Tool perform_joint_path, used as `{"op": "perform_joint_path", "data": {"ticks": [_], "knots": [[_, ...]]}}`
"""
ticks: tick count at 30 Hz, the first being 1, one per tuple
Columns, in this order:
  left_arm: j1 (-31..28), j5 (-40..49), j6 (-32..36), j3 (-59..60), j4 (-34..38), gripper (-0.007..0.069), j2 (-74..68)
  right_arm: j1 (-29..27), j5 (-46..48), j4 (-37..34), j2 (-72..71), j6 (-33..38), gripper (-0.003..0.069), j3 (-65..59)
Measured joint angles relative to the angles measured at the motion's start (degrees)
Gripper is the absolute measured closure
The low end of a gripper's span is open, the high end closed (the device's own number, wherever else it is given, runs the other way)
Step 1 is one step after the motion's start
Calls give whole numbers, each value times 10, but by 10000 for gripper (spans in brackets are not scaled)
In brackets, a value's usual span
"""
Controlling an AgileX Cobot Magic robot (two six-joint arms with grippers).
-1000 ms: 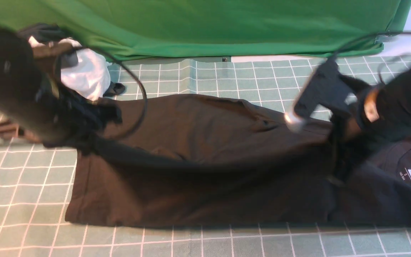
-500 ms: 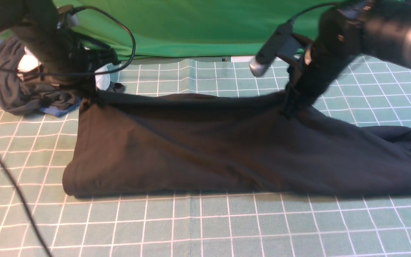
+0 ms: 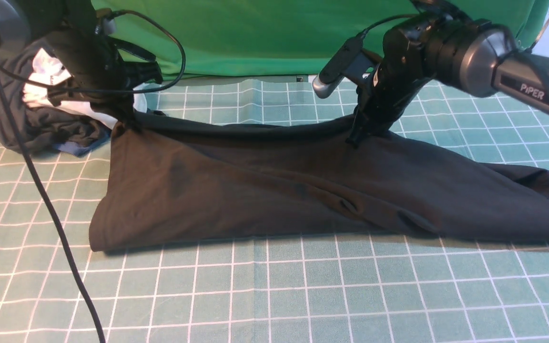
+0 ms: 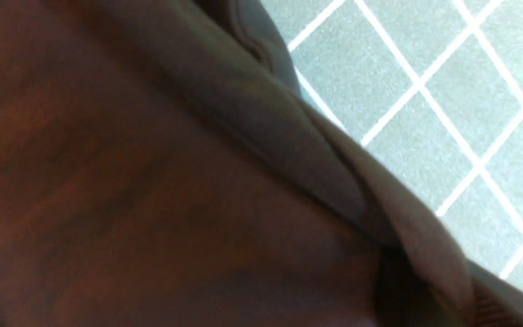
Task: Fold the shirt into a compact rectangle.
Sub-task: 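Fold the black garment in half by bringing its near edge over to the far edge, then pull the folded dark garment lengthwise by its ends to straighten it flat on the table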
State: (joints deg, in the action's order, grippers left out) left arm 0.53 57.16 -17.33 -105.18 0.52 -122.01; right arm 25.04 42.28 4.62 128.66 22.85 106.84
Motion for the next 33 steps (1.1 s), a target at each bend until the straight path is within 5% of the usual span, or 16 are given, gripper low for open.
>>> {"op": "perform_joint_path", "data": {"ticks": [5, 7, 13, 17, 21, 29, 33], "knots": [[0, -20, -20, -1, -12, 476, -4, 0, -20, 0, 1, -29, 360, 8], [-1, -29, -41, -7, -34, 377, -4, 0, -2, 0, 1, -54, 257, 28], [-3, 30, -48, -57, -64, 242, 2, 0, 99, 0, -19, -72, 193, 82], [-4, 92, 26, -96, -34, 299, 16, -1, 178, 9, -57, -73, 333, 111], [12, 120, 95, -87, 11, 530, 53, -23, 252, 11, -114, -80, 615, 110], [107, 89, 118, 114, 11, 613, 183, -161, 270, -46, -240, -88, 663, -33], [151, 14, 114, 243, 13, 613, 226, -224, 272, -58, -259, -83, 613, -120]]}}
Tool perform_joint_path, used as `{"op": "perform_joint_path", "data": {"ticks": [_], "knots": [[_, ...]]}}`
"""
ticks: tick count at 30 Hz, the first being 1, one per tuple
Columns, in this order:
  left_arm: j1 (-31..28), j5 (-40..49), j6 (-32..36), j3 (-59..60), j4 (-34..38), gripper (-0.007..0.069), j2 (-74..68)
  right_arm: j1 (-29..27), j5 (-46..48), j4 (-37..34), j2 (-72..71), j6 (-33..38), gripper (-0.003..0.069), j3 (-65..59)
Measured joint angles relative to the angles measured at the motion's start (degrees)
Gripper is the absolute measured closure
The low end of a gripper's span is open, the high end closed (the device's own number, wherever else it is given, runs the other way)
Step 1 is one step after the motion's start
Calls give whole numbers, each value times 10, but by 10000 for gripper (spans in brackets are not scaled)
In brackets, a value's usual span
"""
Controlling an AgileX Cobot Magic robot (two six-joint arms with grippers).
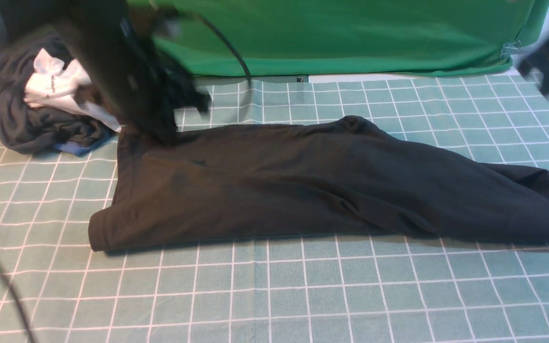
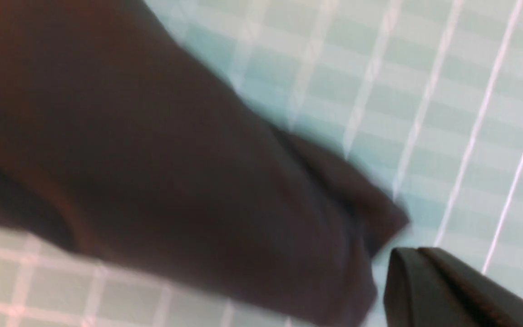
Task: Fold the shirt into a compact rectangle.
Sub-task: 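Pull the folded dark garment lengthwise by its ends to straighten it flat on the table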
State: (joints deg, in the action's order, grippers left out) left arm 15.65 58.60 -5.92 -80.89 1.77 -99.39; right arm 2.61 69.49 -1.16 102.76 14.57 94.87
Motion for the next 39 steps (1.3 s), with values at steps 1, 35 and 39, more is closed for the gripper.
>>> {"op": "perform_joint_path", "data": {"ticks": [1, 35, 39], "knots": [[5, -28, -6, 39, 1, 613, 3, -14, -5, -1, 0, 3, 580, -22], [-42, -132, -57, 170, 1, 613, -60, -55, -189, -141, 170, 120, 377, -95], [-42, -132, -57, 170, 1, 613, -60, -55, -178, -141, 162, 115, 613, -92]]}}
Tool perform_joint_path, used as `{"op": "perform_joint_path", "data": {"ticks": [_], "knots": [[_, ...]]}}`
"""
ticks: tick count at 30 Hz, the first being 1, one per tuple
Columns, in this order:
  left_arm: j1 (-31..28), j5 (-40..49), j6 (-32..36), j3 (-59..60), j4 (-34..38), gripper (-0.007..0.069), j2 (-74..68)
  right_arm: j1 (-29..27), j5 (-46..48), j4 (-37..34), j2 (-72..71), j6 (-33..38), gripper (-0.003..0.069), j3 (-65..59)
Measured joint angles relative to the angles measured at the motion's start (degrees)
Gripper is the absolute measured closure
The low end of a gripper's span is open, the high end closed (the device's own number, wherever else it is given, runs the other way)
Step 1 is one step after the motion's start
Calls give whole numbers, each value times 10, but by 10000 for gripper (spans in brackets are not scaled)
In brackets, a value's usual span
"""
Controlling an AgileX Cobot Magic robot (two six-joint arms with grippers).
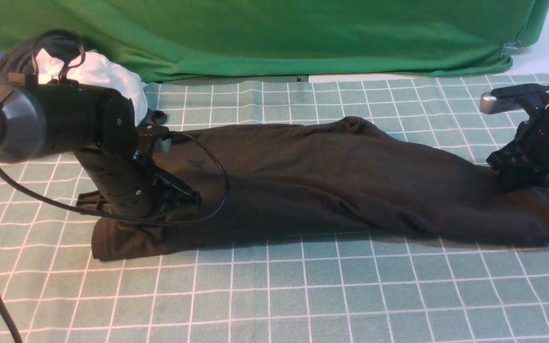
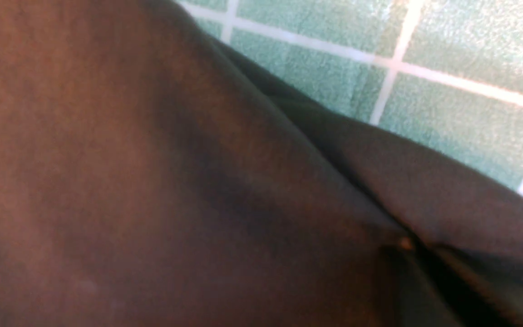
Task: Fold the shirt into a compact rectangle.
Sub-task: 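Pull the folded dark garment lengthwise by its ends to straighten it flat on the table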
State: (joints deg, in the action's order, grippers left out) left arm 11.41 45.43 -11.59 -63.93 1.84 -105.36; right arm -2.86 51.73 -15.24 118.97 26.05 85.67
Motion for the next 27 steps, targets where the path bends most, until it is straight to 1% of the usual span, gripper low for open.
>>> {"op": "perform_joint_path", "data": {"ticks": [3, 9, 14, 24, 26, 27], "knots": [[0, 0, 1, 0, 0, 613, 0, 0, 13, 3, -23, -2, 647, 0], [0, 0, 3, 0, 0, 613, 0, -1, 14, 38, -69, -2, 649, 3], [0, 0, 12, 0, 0, 613, 0, -7, 11, 45, -62, 9, 650, 6], [0, 1, 15, 0, 0, 613, 0, -10, -71, 50, -39, 32, 647, 6], [0, 1, 15, 0, 0, 613, 0, -11, -88, 55, -33, 34, 628, 6], [0, 1, 15, 0, 0, 613, 0, -11, -100, 62, -32, 32, 604, 6]]}}
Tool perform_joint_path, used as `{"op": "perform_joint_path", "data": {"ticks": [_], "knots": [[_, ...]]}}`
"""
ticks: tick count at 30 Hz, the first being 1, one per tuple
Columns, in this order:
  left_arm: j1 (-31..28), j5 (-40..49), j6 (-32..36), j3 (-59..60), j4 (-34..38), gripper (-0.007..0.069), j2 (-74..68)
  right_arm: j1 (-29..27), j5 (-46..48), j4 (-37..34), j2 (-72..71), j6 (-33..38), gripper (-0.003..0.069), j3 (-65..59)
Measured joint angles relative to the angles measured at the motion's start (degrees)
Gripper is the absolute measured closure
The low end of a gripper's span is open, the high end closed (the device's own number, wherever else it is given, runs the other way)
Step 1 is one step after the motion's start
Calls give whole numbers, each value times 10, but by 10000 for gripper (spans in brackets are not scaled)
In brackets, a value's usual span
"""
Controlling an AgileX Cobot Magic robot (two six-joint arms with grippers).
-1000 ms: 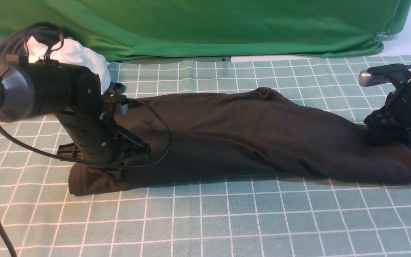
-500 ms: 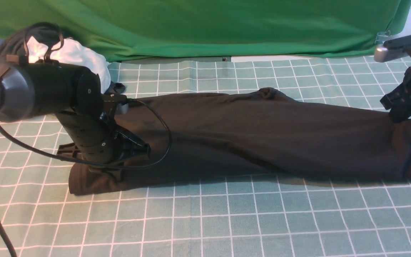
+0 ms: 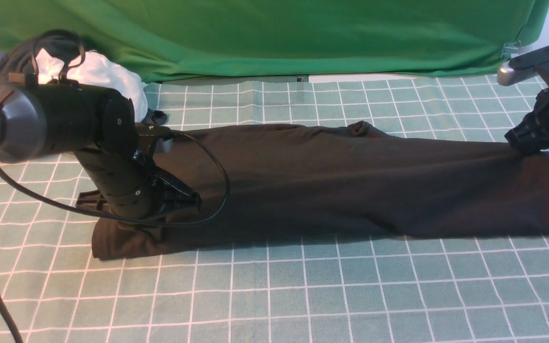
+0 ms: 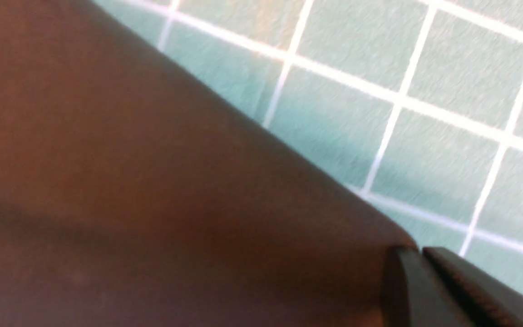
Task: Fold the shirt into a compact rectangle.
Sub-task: 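Pull the folded dark garment lengthwise by its ends to straighten it flat on the table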
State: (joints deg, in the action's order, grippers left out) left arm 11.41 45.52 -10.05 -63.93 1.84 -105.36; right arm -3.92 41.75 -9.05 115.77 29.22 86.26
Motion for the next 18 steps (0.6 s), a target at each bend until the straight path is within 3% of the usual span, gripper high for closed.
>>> {"op": "perform_joint_path", "data": {"ticks": [3, 6, 9, 12, 14, 16, 18], "knots": [[0, 0, 0, 0, 1, 613, 0, -1, -24, 20, 0, -17, 506, 0], [0, 1, 0, 0, 1, 613, 0, -4, 2, 38, -1, -50, 282, 10], [0, 1, 0, 1, 1, 613, 7, -4, 73, 40, -9, -88, 202, 31], [-3, -1, 0, 3, -4, 613, 26, -4, 151, 41, -30, -134, 260, 42], [-6, -1, 0, 5, -6, 613, 46, -4, 186, 41, -47, -134, 364, 39], [-6, 1, 0, 6, -7, 613, 73, -7, 202, 41, -71, -131, 522, 19], [-6, 2, 0, 9, -4, 613, 92, -11, 206, 40, -90, -145, 606, -9]]}}
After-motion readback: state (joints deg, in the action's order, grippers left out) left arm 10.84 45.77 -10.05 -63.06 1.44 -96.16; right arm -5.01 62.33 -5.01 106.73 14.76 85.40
